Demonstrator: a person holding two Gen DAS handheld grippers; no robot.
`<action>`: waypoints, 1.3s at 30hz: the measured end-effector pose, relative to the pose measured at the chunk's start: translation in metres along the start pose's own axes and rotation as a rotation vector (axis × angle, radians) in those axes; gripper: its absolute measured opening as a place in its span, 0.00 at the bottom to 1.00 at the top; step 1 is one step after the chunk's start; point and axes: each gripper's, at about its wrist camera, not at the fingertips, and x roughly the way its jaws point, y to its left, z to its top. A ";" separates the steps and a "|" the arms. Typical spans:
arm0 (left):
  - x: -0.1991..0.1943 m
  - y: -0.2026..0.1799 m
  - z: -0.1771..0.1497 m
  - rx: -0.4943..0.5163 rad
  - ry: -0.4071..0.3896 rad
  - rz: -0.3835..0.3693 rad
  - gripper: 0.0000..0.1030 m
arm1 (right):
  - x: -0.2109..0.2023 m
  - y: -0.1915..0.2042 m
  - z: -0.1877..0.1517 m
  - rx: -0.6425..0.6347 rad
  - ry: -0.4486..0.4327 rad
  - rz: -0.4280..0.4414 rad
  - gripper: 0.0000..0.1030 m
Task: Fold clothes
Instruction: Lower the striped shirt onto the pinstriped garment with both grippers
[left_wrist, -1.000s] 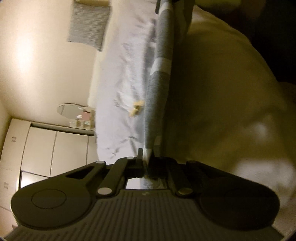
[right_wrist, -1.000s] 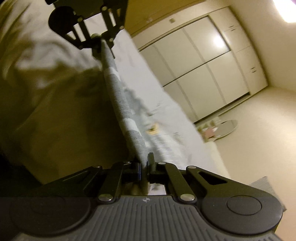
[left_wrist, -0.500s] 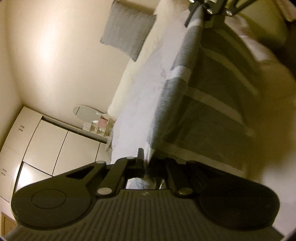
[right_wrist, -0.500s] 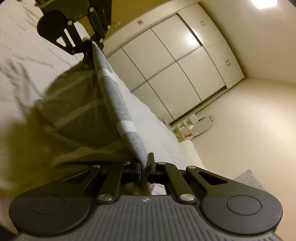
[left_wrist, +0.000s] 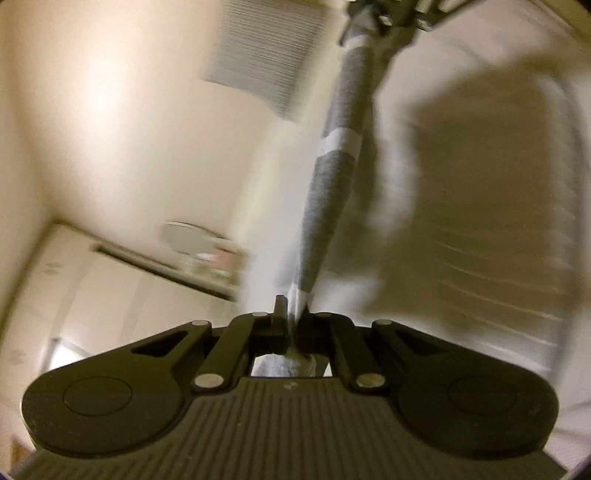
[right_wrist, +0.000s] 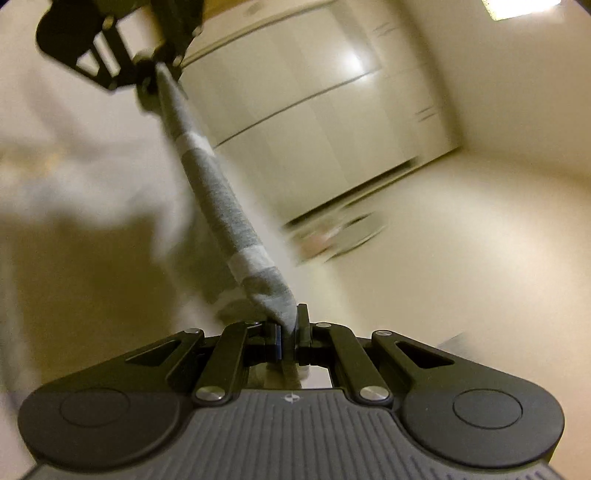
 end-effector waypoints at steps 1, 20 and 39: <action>0.007 -0.025 -0.004 0.033 0.023 -0.049 0.05 | 0.006 0.021 -0.013 -0.026 0.036 0.061 0.00; 0.002 -0.107 -0.039 0.105 0.069 -0.092 0.10 | -0.009 0.112 -0.059 -0.240 0.125 0.113 0.00; -0.020 -0.116 -0.056 0.091 0.039 -0.052 0.15 | -0.051 0.119 -0.049 -0.169 0.203 0.087 0.19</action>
